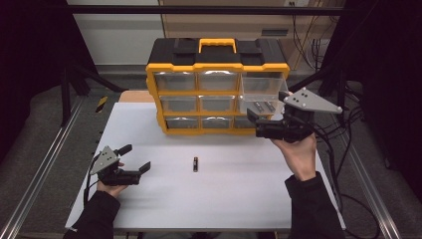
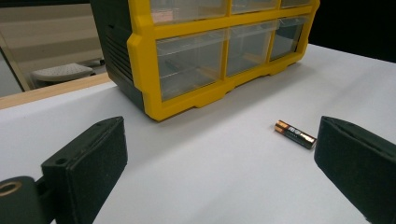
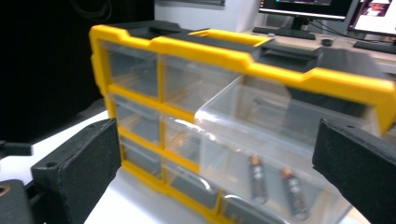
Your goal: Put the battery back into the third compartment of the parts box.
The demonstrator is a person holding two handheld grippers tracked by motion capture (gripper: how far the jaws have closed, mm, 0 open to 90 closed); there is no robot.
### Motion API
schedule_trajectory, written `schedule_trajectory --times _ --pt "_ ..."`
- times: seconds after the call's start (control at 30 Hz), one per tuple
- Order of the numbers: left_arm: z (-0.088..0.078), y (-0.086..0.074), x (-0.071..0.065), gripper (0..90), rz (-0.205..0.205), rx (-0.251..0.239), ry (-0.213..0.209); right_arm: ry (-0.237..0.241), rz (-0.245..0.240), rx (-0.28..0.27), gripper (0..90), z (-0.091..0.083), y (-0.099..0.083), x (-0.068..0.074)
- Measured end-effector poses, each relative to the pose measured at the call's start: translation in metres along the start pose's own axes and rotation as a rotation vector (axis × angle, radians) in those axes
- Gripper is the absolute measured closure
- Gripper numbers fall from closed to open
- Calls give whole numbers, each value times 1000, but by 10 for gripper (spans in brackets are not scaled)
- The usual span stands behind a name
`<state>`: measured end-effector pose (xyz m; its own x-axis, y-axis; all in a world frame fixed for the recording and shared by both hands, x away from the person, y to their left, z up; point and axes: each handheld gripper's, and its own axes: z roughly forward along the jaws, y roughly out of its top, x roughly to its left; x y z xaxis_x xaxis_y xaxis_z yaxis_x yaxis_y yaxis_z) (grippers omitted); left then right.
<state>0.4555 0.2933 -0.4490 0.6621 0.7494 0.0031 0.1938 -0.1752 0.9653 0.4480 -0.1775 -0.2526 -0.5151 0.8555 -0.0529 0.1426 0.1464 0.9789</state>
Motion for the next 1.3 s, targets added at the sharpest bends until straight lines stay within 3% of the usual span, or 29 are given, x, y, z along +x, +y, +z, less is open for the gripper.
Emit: schedule_trajectory --times 0.17,0.5,0.83,1.3 --pt "0 0 0 20 0 1 -1 37 3 22 9 3 -23 18" --pt "0 0 0 20 0 -2 -1 93 3 92 4 26 -56 44" --pt "0 0 0 20 -2 0 0 151 10 175 6 64 -87 68" --pt "1 0 1 20 0 4 2 172 -10 318 8 115 -126 91"
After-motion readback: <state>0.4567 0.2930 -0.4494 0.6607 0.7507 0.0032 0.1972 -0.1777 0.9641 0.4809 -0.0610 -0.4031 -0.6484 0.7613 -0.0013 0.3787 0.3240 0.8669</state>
